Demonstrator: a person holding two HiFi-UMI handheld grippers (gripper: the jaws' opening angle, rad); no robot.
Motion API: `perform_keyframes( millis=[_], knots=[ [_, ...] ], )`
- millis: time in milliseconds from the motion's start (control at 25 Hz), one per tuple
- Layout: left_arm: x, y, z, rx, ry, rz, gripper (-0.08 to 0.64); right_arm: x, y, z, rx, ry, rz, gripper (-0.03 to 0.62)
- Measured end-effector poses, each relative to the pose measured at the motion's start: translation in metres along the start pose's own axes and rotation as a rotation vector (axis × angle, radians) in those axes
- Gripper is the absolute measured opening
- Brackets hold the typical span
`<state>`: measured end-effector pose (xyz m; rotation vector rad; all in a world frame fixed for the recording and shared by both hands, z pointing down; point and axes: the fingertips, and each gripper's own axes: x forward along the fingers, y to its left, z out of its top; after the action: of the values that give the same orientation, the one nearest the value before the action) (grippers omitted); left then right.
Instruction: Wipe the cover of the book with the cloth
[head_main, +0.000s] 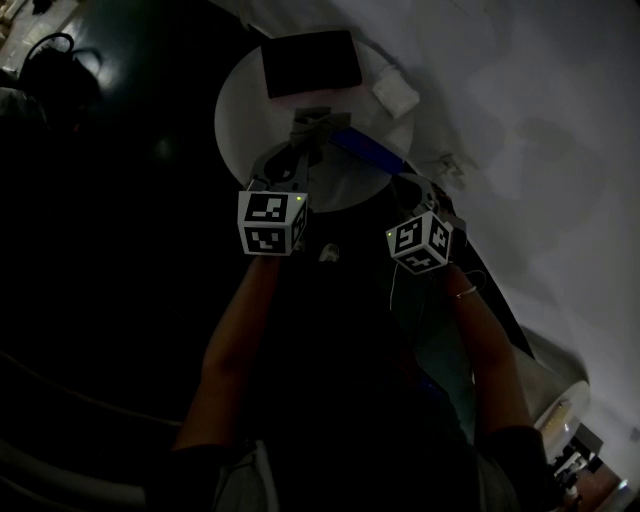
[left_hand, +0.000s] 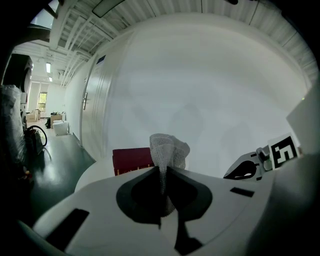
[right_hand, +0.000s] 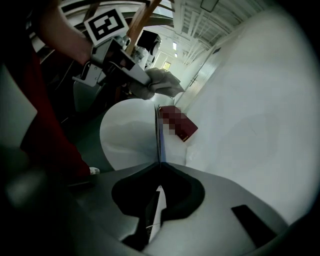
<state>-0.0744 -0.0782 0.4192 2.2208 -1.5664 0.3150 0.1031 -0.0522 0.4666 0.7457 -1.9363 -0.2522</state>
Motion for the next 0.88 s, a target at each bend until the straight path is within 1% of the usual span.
perform_keyframes(
  millis=[80,160,440,520,640,760,880],
  knots=[
    [0.000,-0.002,0.002,0.005,-0.003,0.001,0.034,-0.003,-0.002,0.001,0.064,-0.011,0.032,0.030],
    [-0.001,-0.003,0.004,0.010,-0.004,0.001,0.034,-0.005,-0.005,0.002,0.153,-0.022,0.062,0.030],
    [0.001,-0.009,0.004,0.020,-0.002,0.000,0.034,-0.014,-0.020,-0.008,0.444,-0.024,0.133,0.030],
    [0.002,-0.012,0.004,0.021,0.002,-0.004,0.034,-0.016,-0.023,-0.012,0.513,-0.028,0.150,0.031],
    [0.001,-0.016,0.003,0.022,0.004,-0.011,0.034,-0.020,-0.029,-0.018,0.584,-0.043,0.155,0.030],
    [0.003,-0.021,0.004,0.026,0.003,-0.021,0.034,-0.023,-0.032,-0.024,0.626,-0.055,0.165,0.029],
    [0.005,-0.024,0.003,0.027,0.008,-0.029,0.034,-0.026,-0.029,-0.024,0.680,-0.070,0.208,0.029]
  ],
)
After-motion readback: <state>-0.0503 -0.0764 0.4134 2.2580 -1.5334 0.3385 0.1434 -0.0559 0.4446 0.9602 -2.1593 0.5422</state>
